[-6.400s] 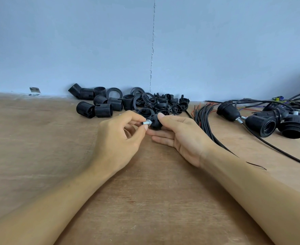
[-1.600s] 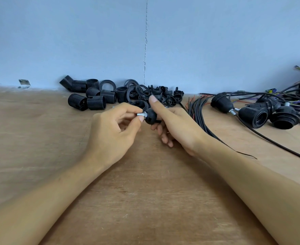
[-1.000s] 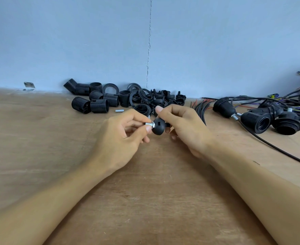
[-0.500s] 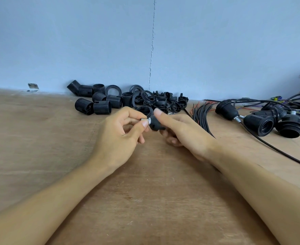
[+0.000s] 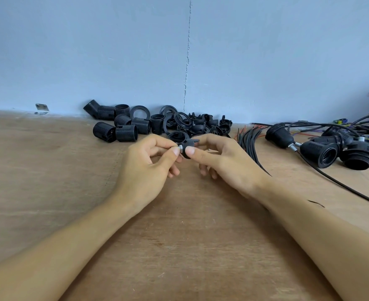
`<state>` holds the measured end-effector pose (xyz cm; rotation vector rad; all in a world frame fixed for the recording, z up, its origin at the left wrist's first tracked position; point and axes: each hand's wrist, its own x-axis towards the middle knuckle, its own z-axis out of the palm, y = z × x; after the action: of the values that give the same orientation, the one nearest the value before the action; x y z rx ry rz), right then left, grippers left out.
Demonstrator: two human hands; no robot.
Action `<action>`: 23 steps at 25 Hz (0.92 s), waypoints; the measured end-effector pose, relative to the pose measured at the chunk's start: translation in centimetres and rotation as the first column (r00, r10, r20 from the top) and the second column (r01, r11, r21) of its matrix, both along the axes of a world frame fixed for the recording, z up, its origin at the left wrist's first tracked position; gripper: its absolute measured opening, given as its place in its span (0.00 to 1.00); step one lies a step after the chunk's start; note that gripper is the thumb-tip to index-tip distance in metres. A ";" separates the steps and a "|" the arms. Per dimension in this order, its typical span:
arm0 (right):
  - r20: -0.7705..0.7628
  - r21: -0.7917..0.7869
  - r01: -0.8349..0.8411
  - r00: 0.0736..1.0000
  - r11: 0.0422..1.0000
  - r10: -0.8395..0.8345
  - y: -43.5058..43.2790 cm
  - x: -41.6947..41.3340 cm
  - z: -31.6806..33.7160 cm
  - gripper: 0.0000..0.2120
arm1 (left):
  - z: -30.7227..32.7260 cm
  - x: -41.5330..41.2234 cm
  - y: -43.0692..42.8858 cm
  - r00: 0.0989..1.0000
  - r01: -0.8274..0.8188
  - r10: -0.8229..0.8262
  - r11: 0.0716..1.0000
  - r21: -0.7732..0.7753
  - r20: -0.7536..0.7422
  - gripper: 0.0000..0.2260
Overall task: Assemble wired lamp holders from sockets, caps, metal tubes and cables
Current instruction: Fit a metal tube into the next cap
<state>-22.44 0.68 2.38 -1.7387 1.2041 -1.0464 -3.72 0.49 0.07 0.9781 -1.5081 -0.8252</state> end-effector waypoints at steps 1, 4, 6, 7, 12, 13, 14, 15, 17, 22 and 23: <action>-0.031 0.016 0.000 1.000 1.000 0.000 0.0 -0.1 0.0 0.14 | 0.0 0.1 0.0 1.000 0.006 -0.005 1.000 -0.017 0.025 0.04; -0.038 0.147 -0.013 0.999 0.989 0.019 0.0 0.1 0.4 0.22 | 0.1 0.1 0.2 0.993 0.024 -0.011 0.994 -0.108 0.121 0.06; -0.021 0.204 -0.023 0.999 0.979 0.028 -0.1 0.3 0.6 0.22 | 0.3 -0.1 0.4 0.985 0.016 0.019 0.980 -0.198 0.173 0.06; -0.010 0.225 -0.021 1.000 0.974 0.024 -0.1 0.4 0.6 0.22 | 0.4 -0.2 0.6 0.980 0.014 0.037 0.968 -0.250 0.196 0.05; 0.019 0.292 -0.014 1.000 0.956 0.009 -0.2 0.5 1.1 0.20 | 0.7 -0.3 1.4 0.939 0.039 0.133 0.874 -0.485 0.316 0.02; 0.010 0.298 -0.019 1.000 0.954 0.017 -0.3 0.4 1.2 0.20 | 0.8 -0.2 1.3 0.925 0.042 0.164 0.851 -0.523 0.341 0.01; -0.001 0.306 -0.020 1.000 0.952 0.022 -0.3 0.4 1.2 0.20 | 0.8 -0.1 1.2 0.913 0.048 0.188 0.831 -0.554 0.361 0.02; -0.014 0.314 -0.014 1.000 0.949 0.019 -0.3 0.5 1.2 0.20 | 0.7 -0.1 1.1 0.907 0.052 0.200 0.820 -0.570 0.371 0.03; -0.041 0.320 0.020 0.999 0.947 -0.007 -0.2 0.6 1.2 0.23 | 0.5 -0.1 1.0 0.920 0.033 0.180 0.850 -0.526 0.348 0.05; -0.109 0.251 0.088 0.992 0.964 -0.062 0.2 0.8 0.8 0.33 | 0.0 -0.1 0.2 0.991 -0.081 0.095 0.987 -0.135 0.094 0.08; -0.141 0.192 0.105 0.987 0.976 -0.079 0.2 0.8 0.5 0.32 | 0.0 0.0 -0.1 0.995 -0.090 0.092 0.993 -0.070 0.023 0.08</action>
<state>-21.61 0.83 2.87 -1.6298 1.4343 -0.8410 -3.74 0.44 0.08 1.0018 -1.4929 -0.6933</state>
